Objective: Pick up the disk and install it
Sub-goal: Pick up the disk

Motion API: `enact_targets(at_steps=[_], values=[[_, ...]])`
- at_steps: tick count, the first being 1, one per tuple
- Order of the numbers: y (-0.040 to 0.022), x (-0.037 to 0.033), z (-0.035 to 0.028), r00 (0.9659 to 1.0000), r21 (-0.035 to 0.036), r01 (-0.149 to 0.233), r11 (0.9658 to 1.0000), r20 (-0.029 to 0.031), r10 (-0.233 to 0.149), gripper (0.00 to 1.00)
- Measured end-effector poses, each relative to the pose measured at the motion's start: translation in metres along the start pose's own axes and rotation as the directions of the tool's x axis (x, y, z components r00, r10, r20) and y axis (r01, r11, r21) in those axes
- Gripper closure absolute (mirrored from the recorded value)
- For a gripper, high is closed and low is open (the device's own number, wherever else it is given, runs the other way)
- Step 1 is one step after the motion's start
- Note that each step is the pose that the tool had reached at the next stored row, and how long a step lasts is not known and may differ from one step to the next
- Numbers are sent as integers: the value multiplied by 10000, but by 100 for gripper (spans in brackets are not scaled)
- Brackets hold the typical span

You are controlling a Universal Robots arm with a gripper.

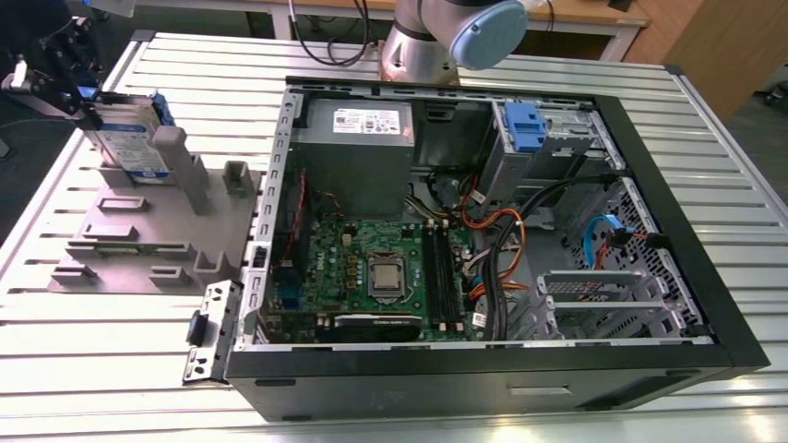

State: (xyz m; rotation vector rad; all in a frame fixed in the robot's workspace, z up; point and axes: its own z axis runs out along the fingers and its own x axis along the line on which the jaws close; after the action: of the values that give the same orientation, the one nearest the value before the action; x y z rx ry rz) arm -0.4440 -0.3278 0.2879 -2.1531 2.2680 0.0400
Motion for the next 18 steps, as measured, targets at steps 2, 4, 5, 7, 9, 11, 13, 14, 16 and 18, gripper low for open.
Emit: enact_targets(at_steps=[2,4,5,7,9,11,13,14,16,18], values=[[0,0,0,10000,0,0,10000,0,0,63],[0,0,1,10000,1,0,10000,0,0,63],[0,0,1,10000,1,0,10000,0,0,63],[0,0,0,10000,-1,22,10000,-1,-22,63],[0,0,1,9997,-5,229,9997,-2,-229,63],[0,0,1,9994,-8,348,9994,-3,-348,63],[0,0,1,9992,-10,402,9992,-3,-402,63],[0,0,1,9992,-11,405,9992,-4,-405,63],[1,0,1,9989,-13,466,9989,-4,-466,63],[1,0,0,9989,-13,470,9989,-4,-470,63]])
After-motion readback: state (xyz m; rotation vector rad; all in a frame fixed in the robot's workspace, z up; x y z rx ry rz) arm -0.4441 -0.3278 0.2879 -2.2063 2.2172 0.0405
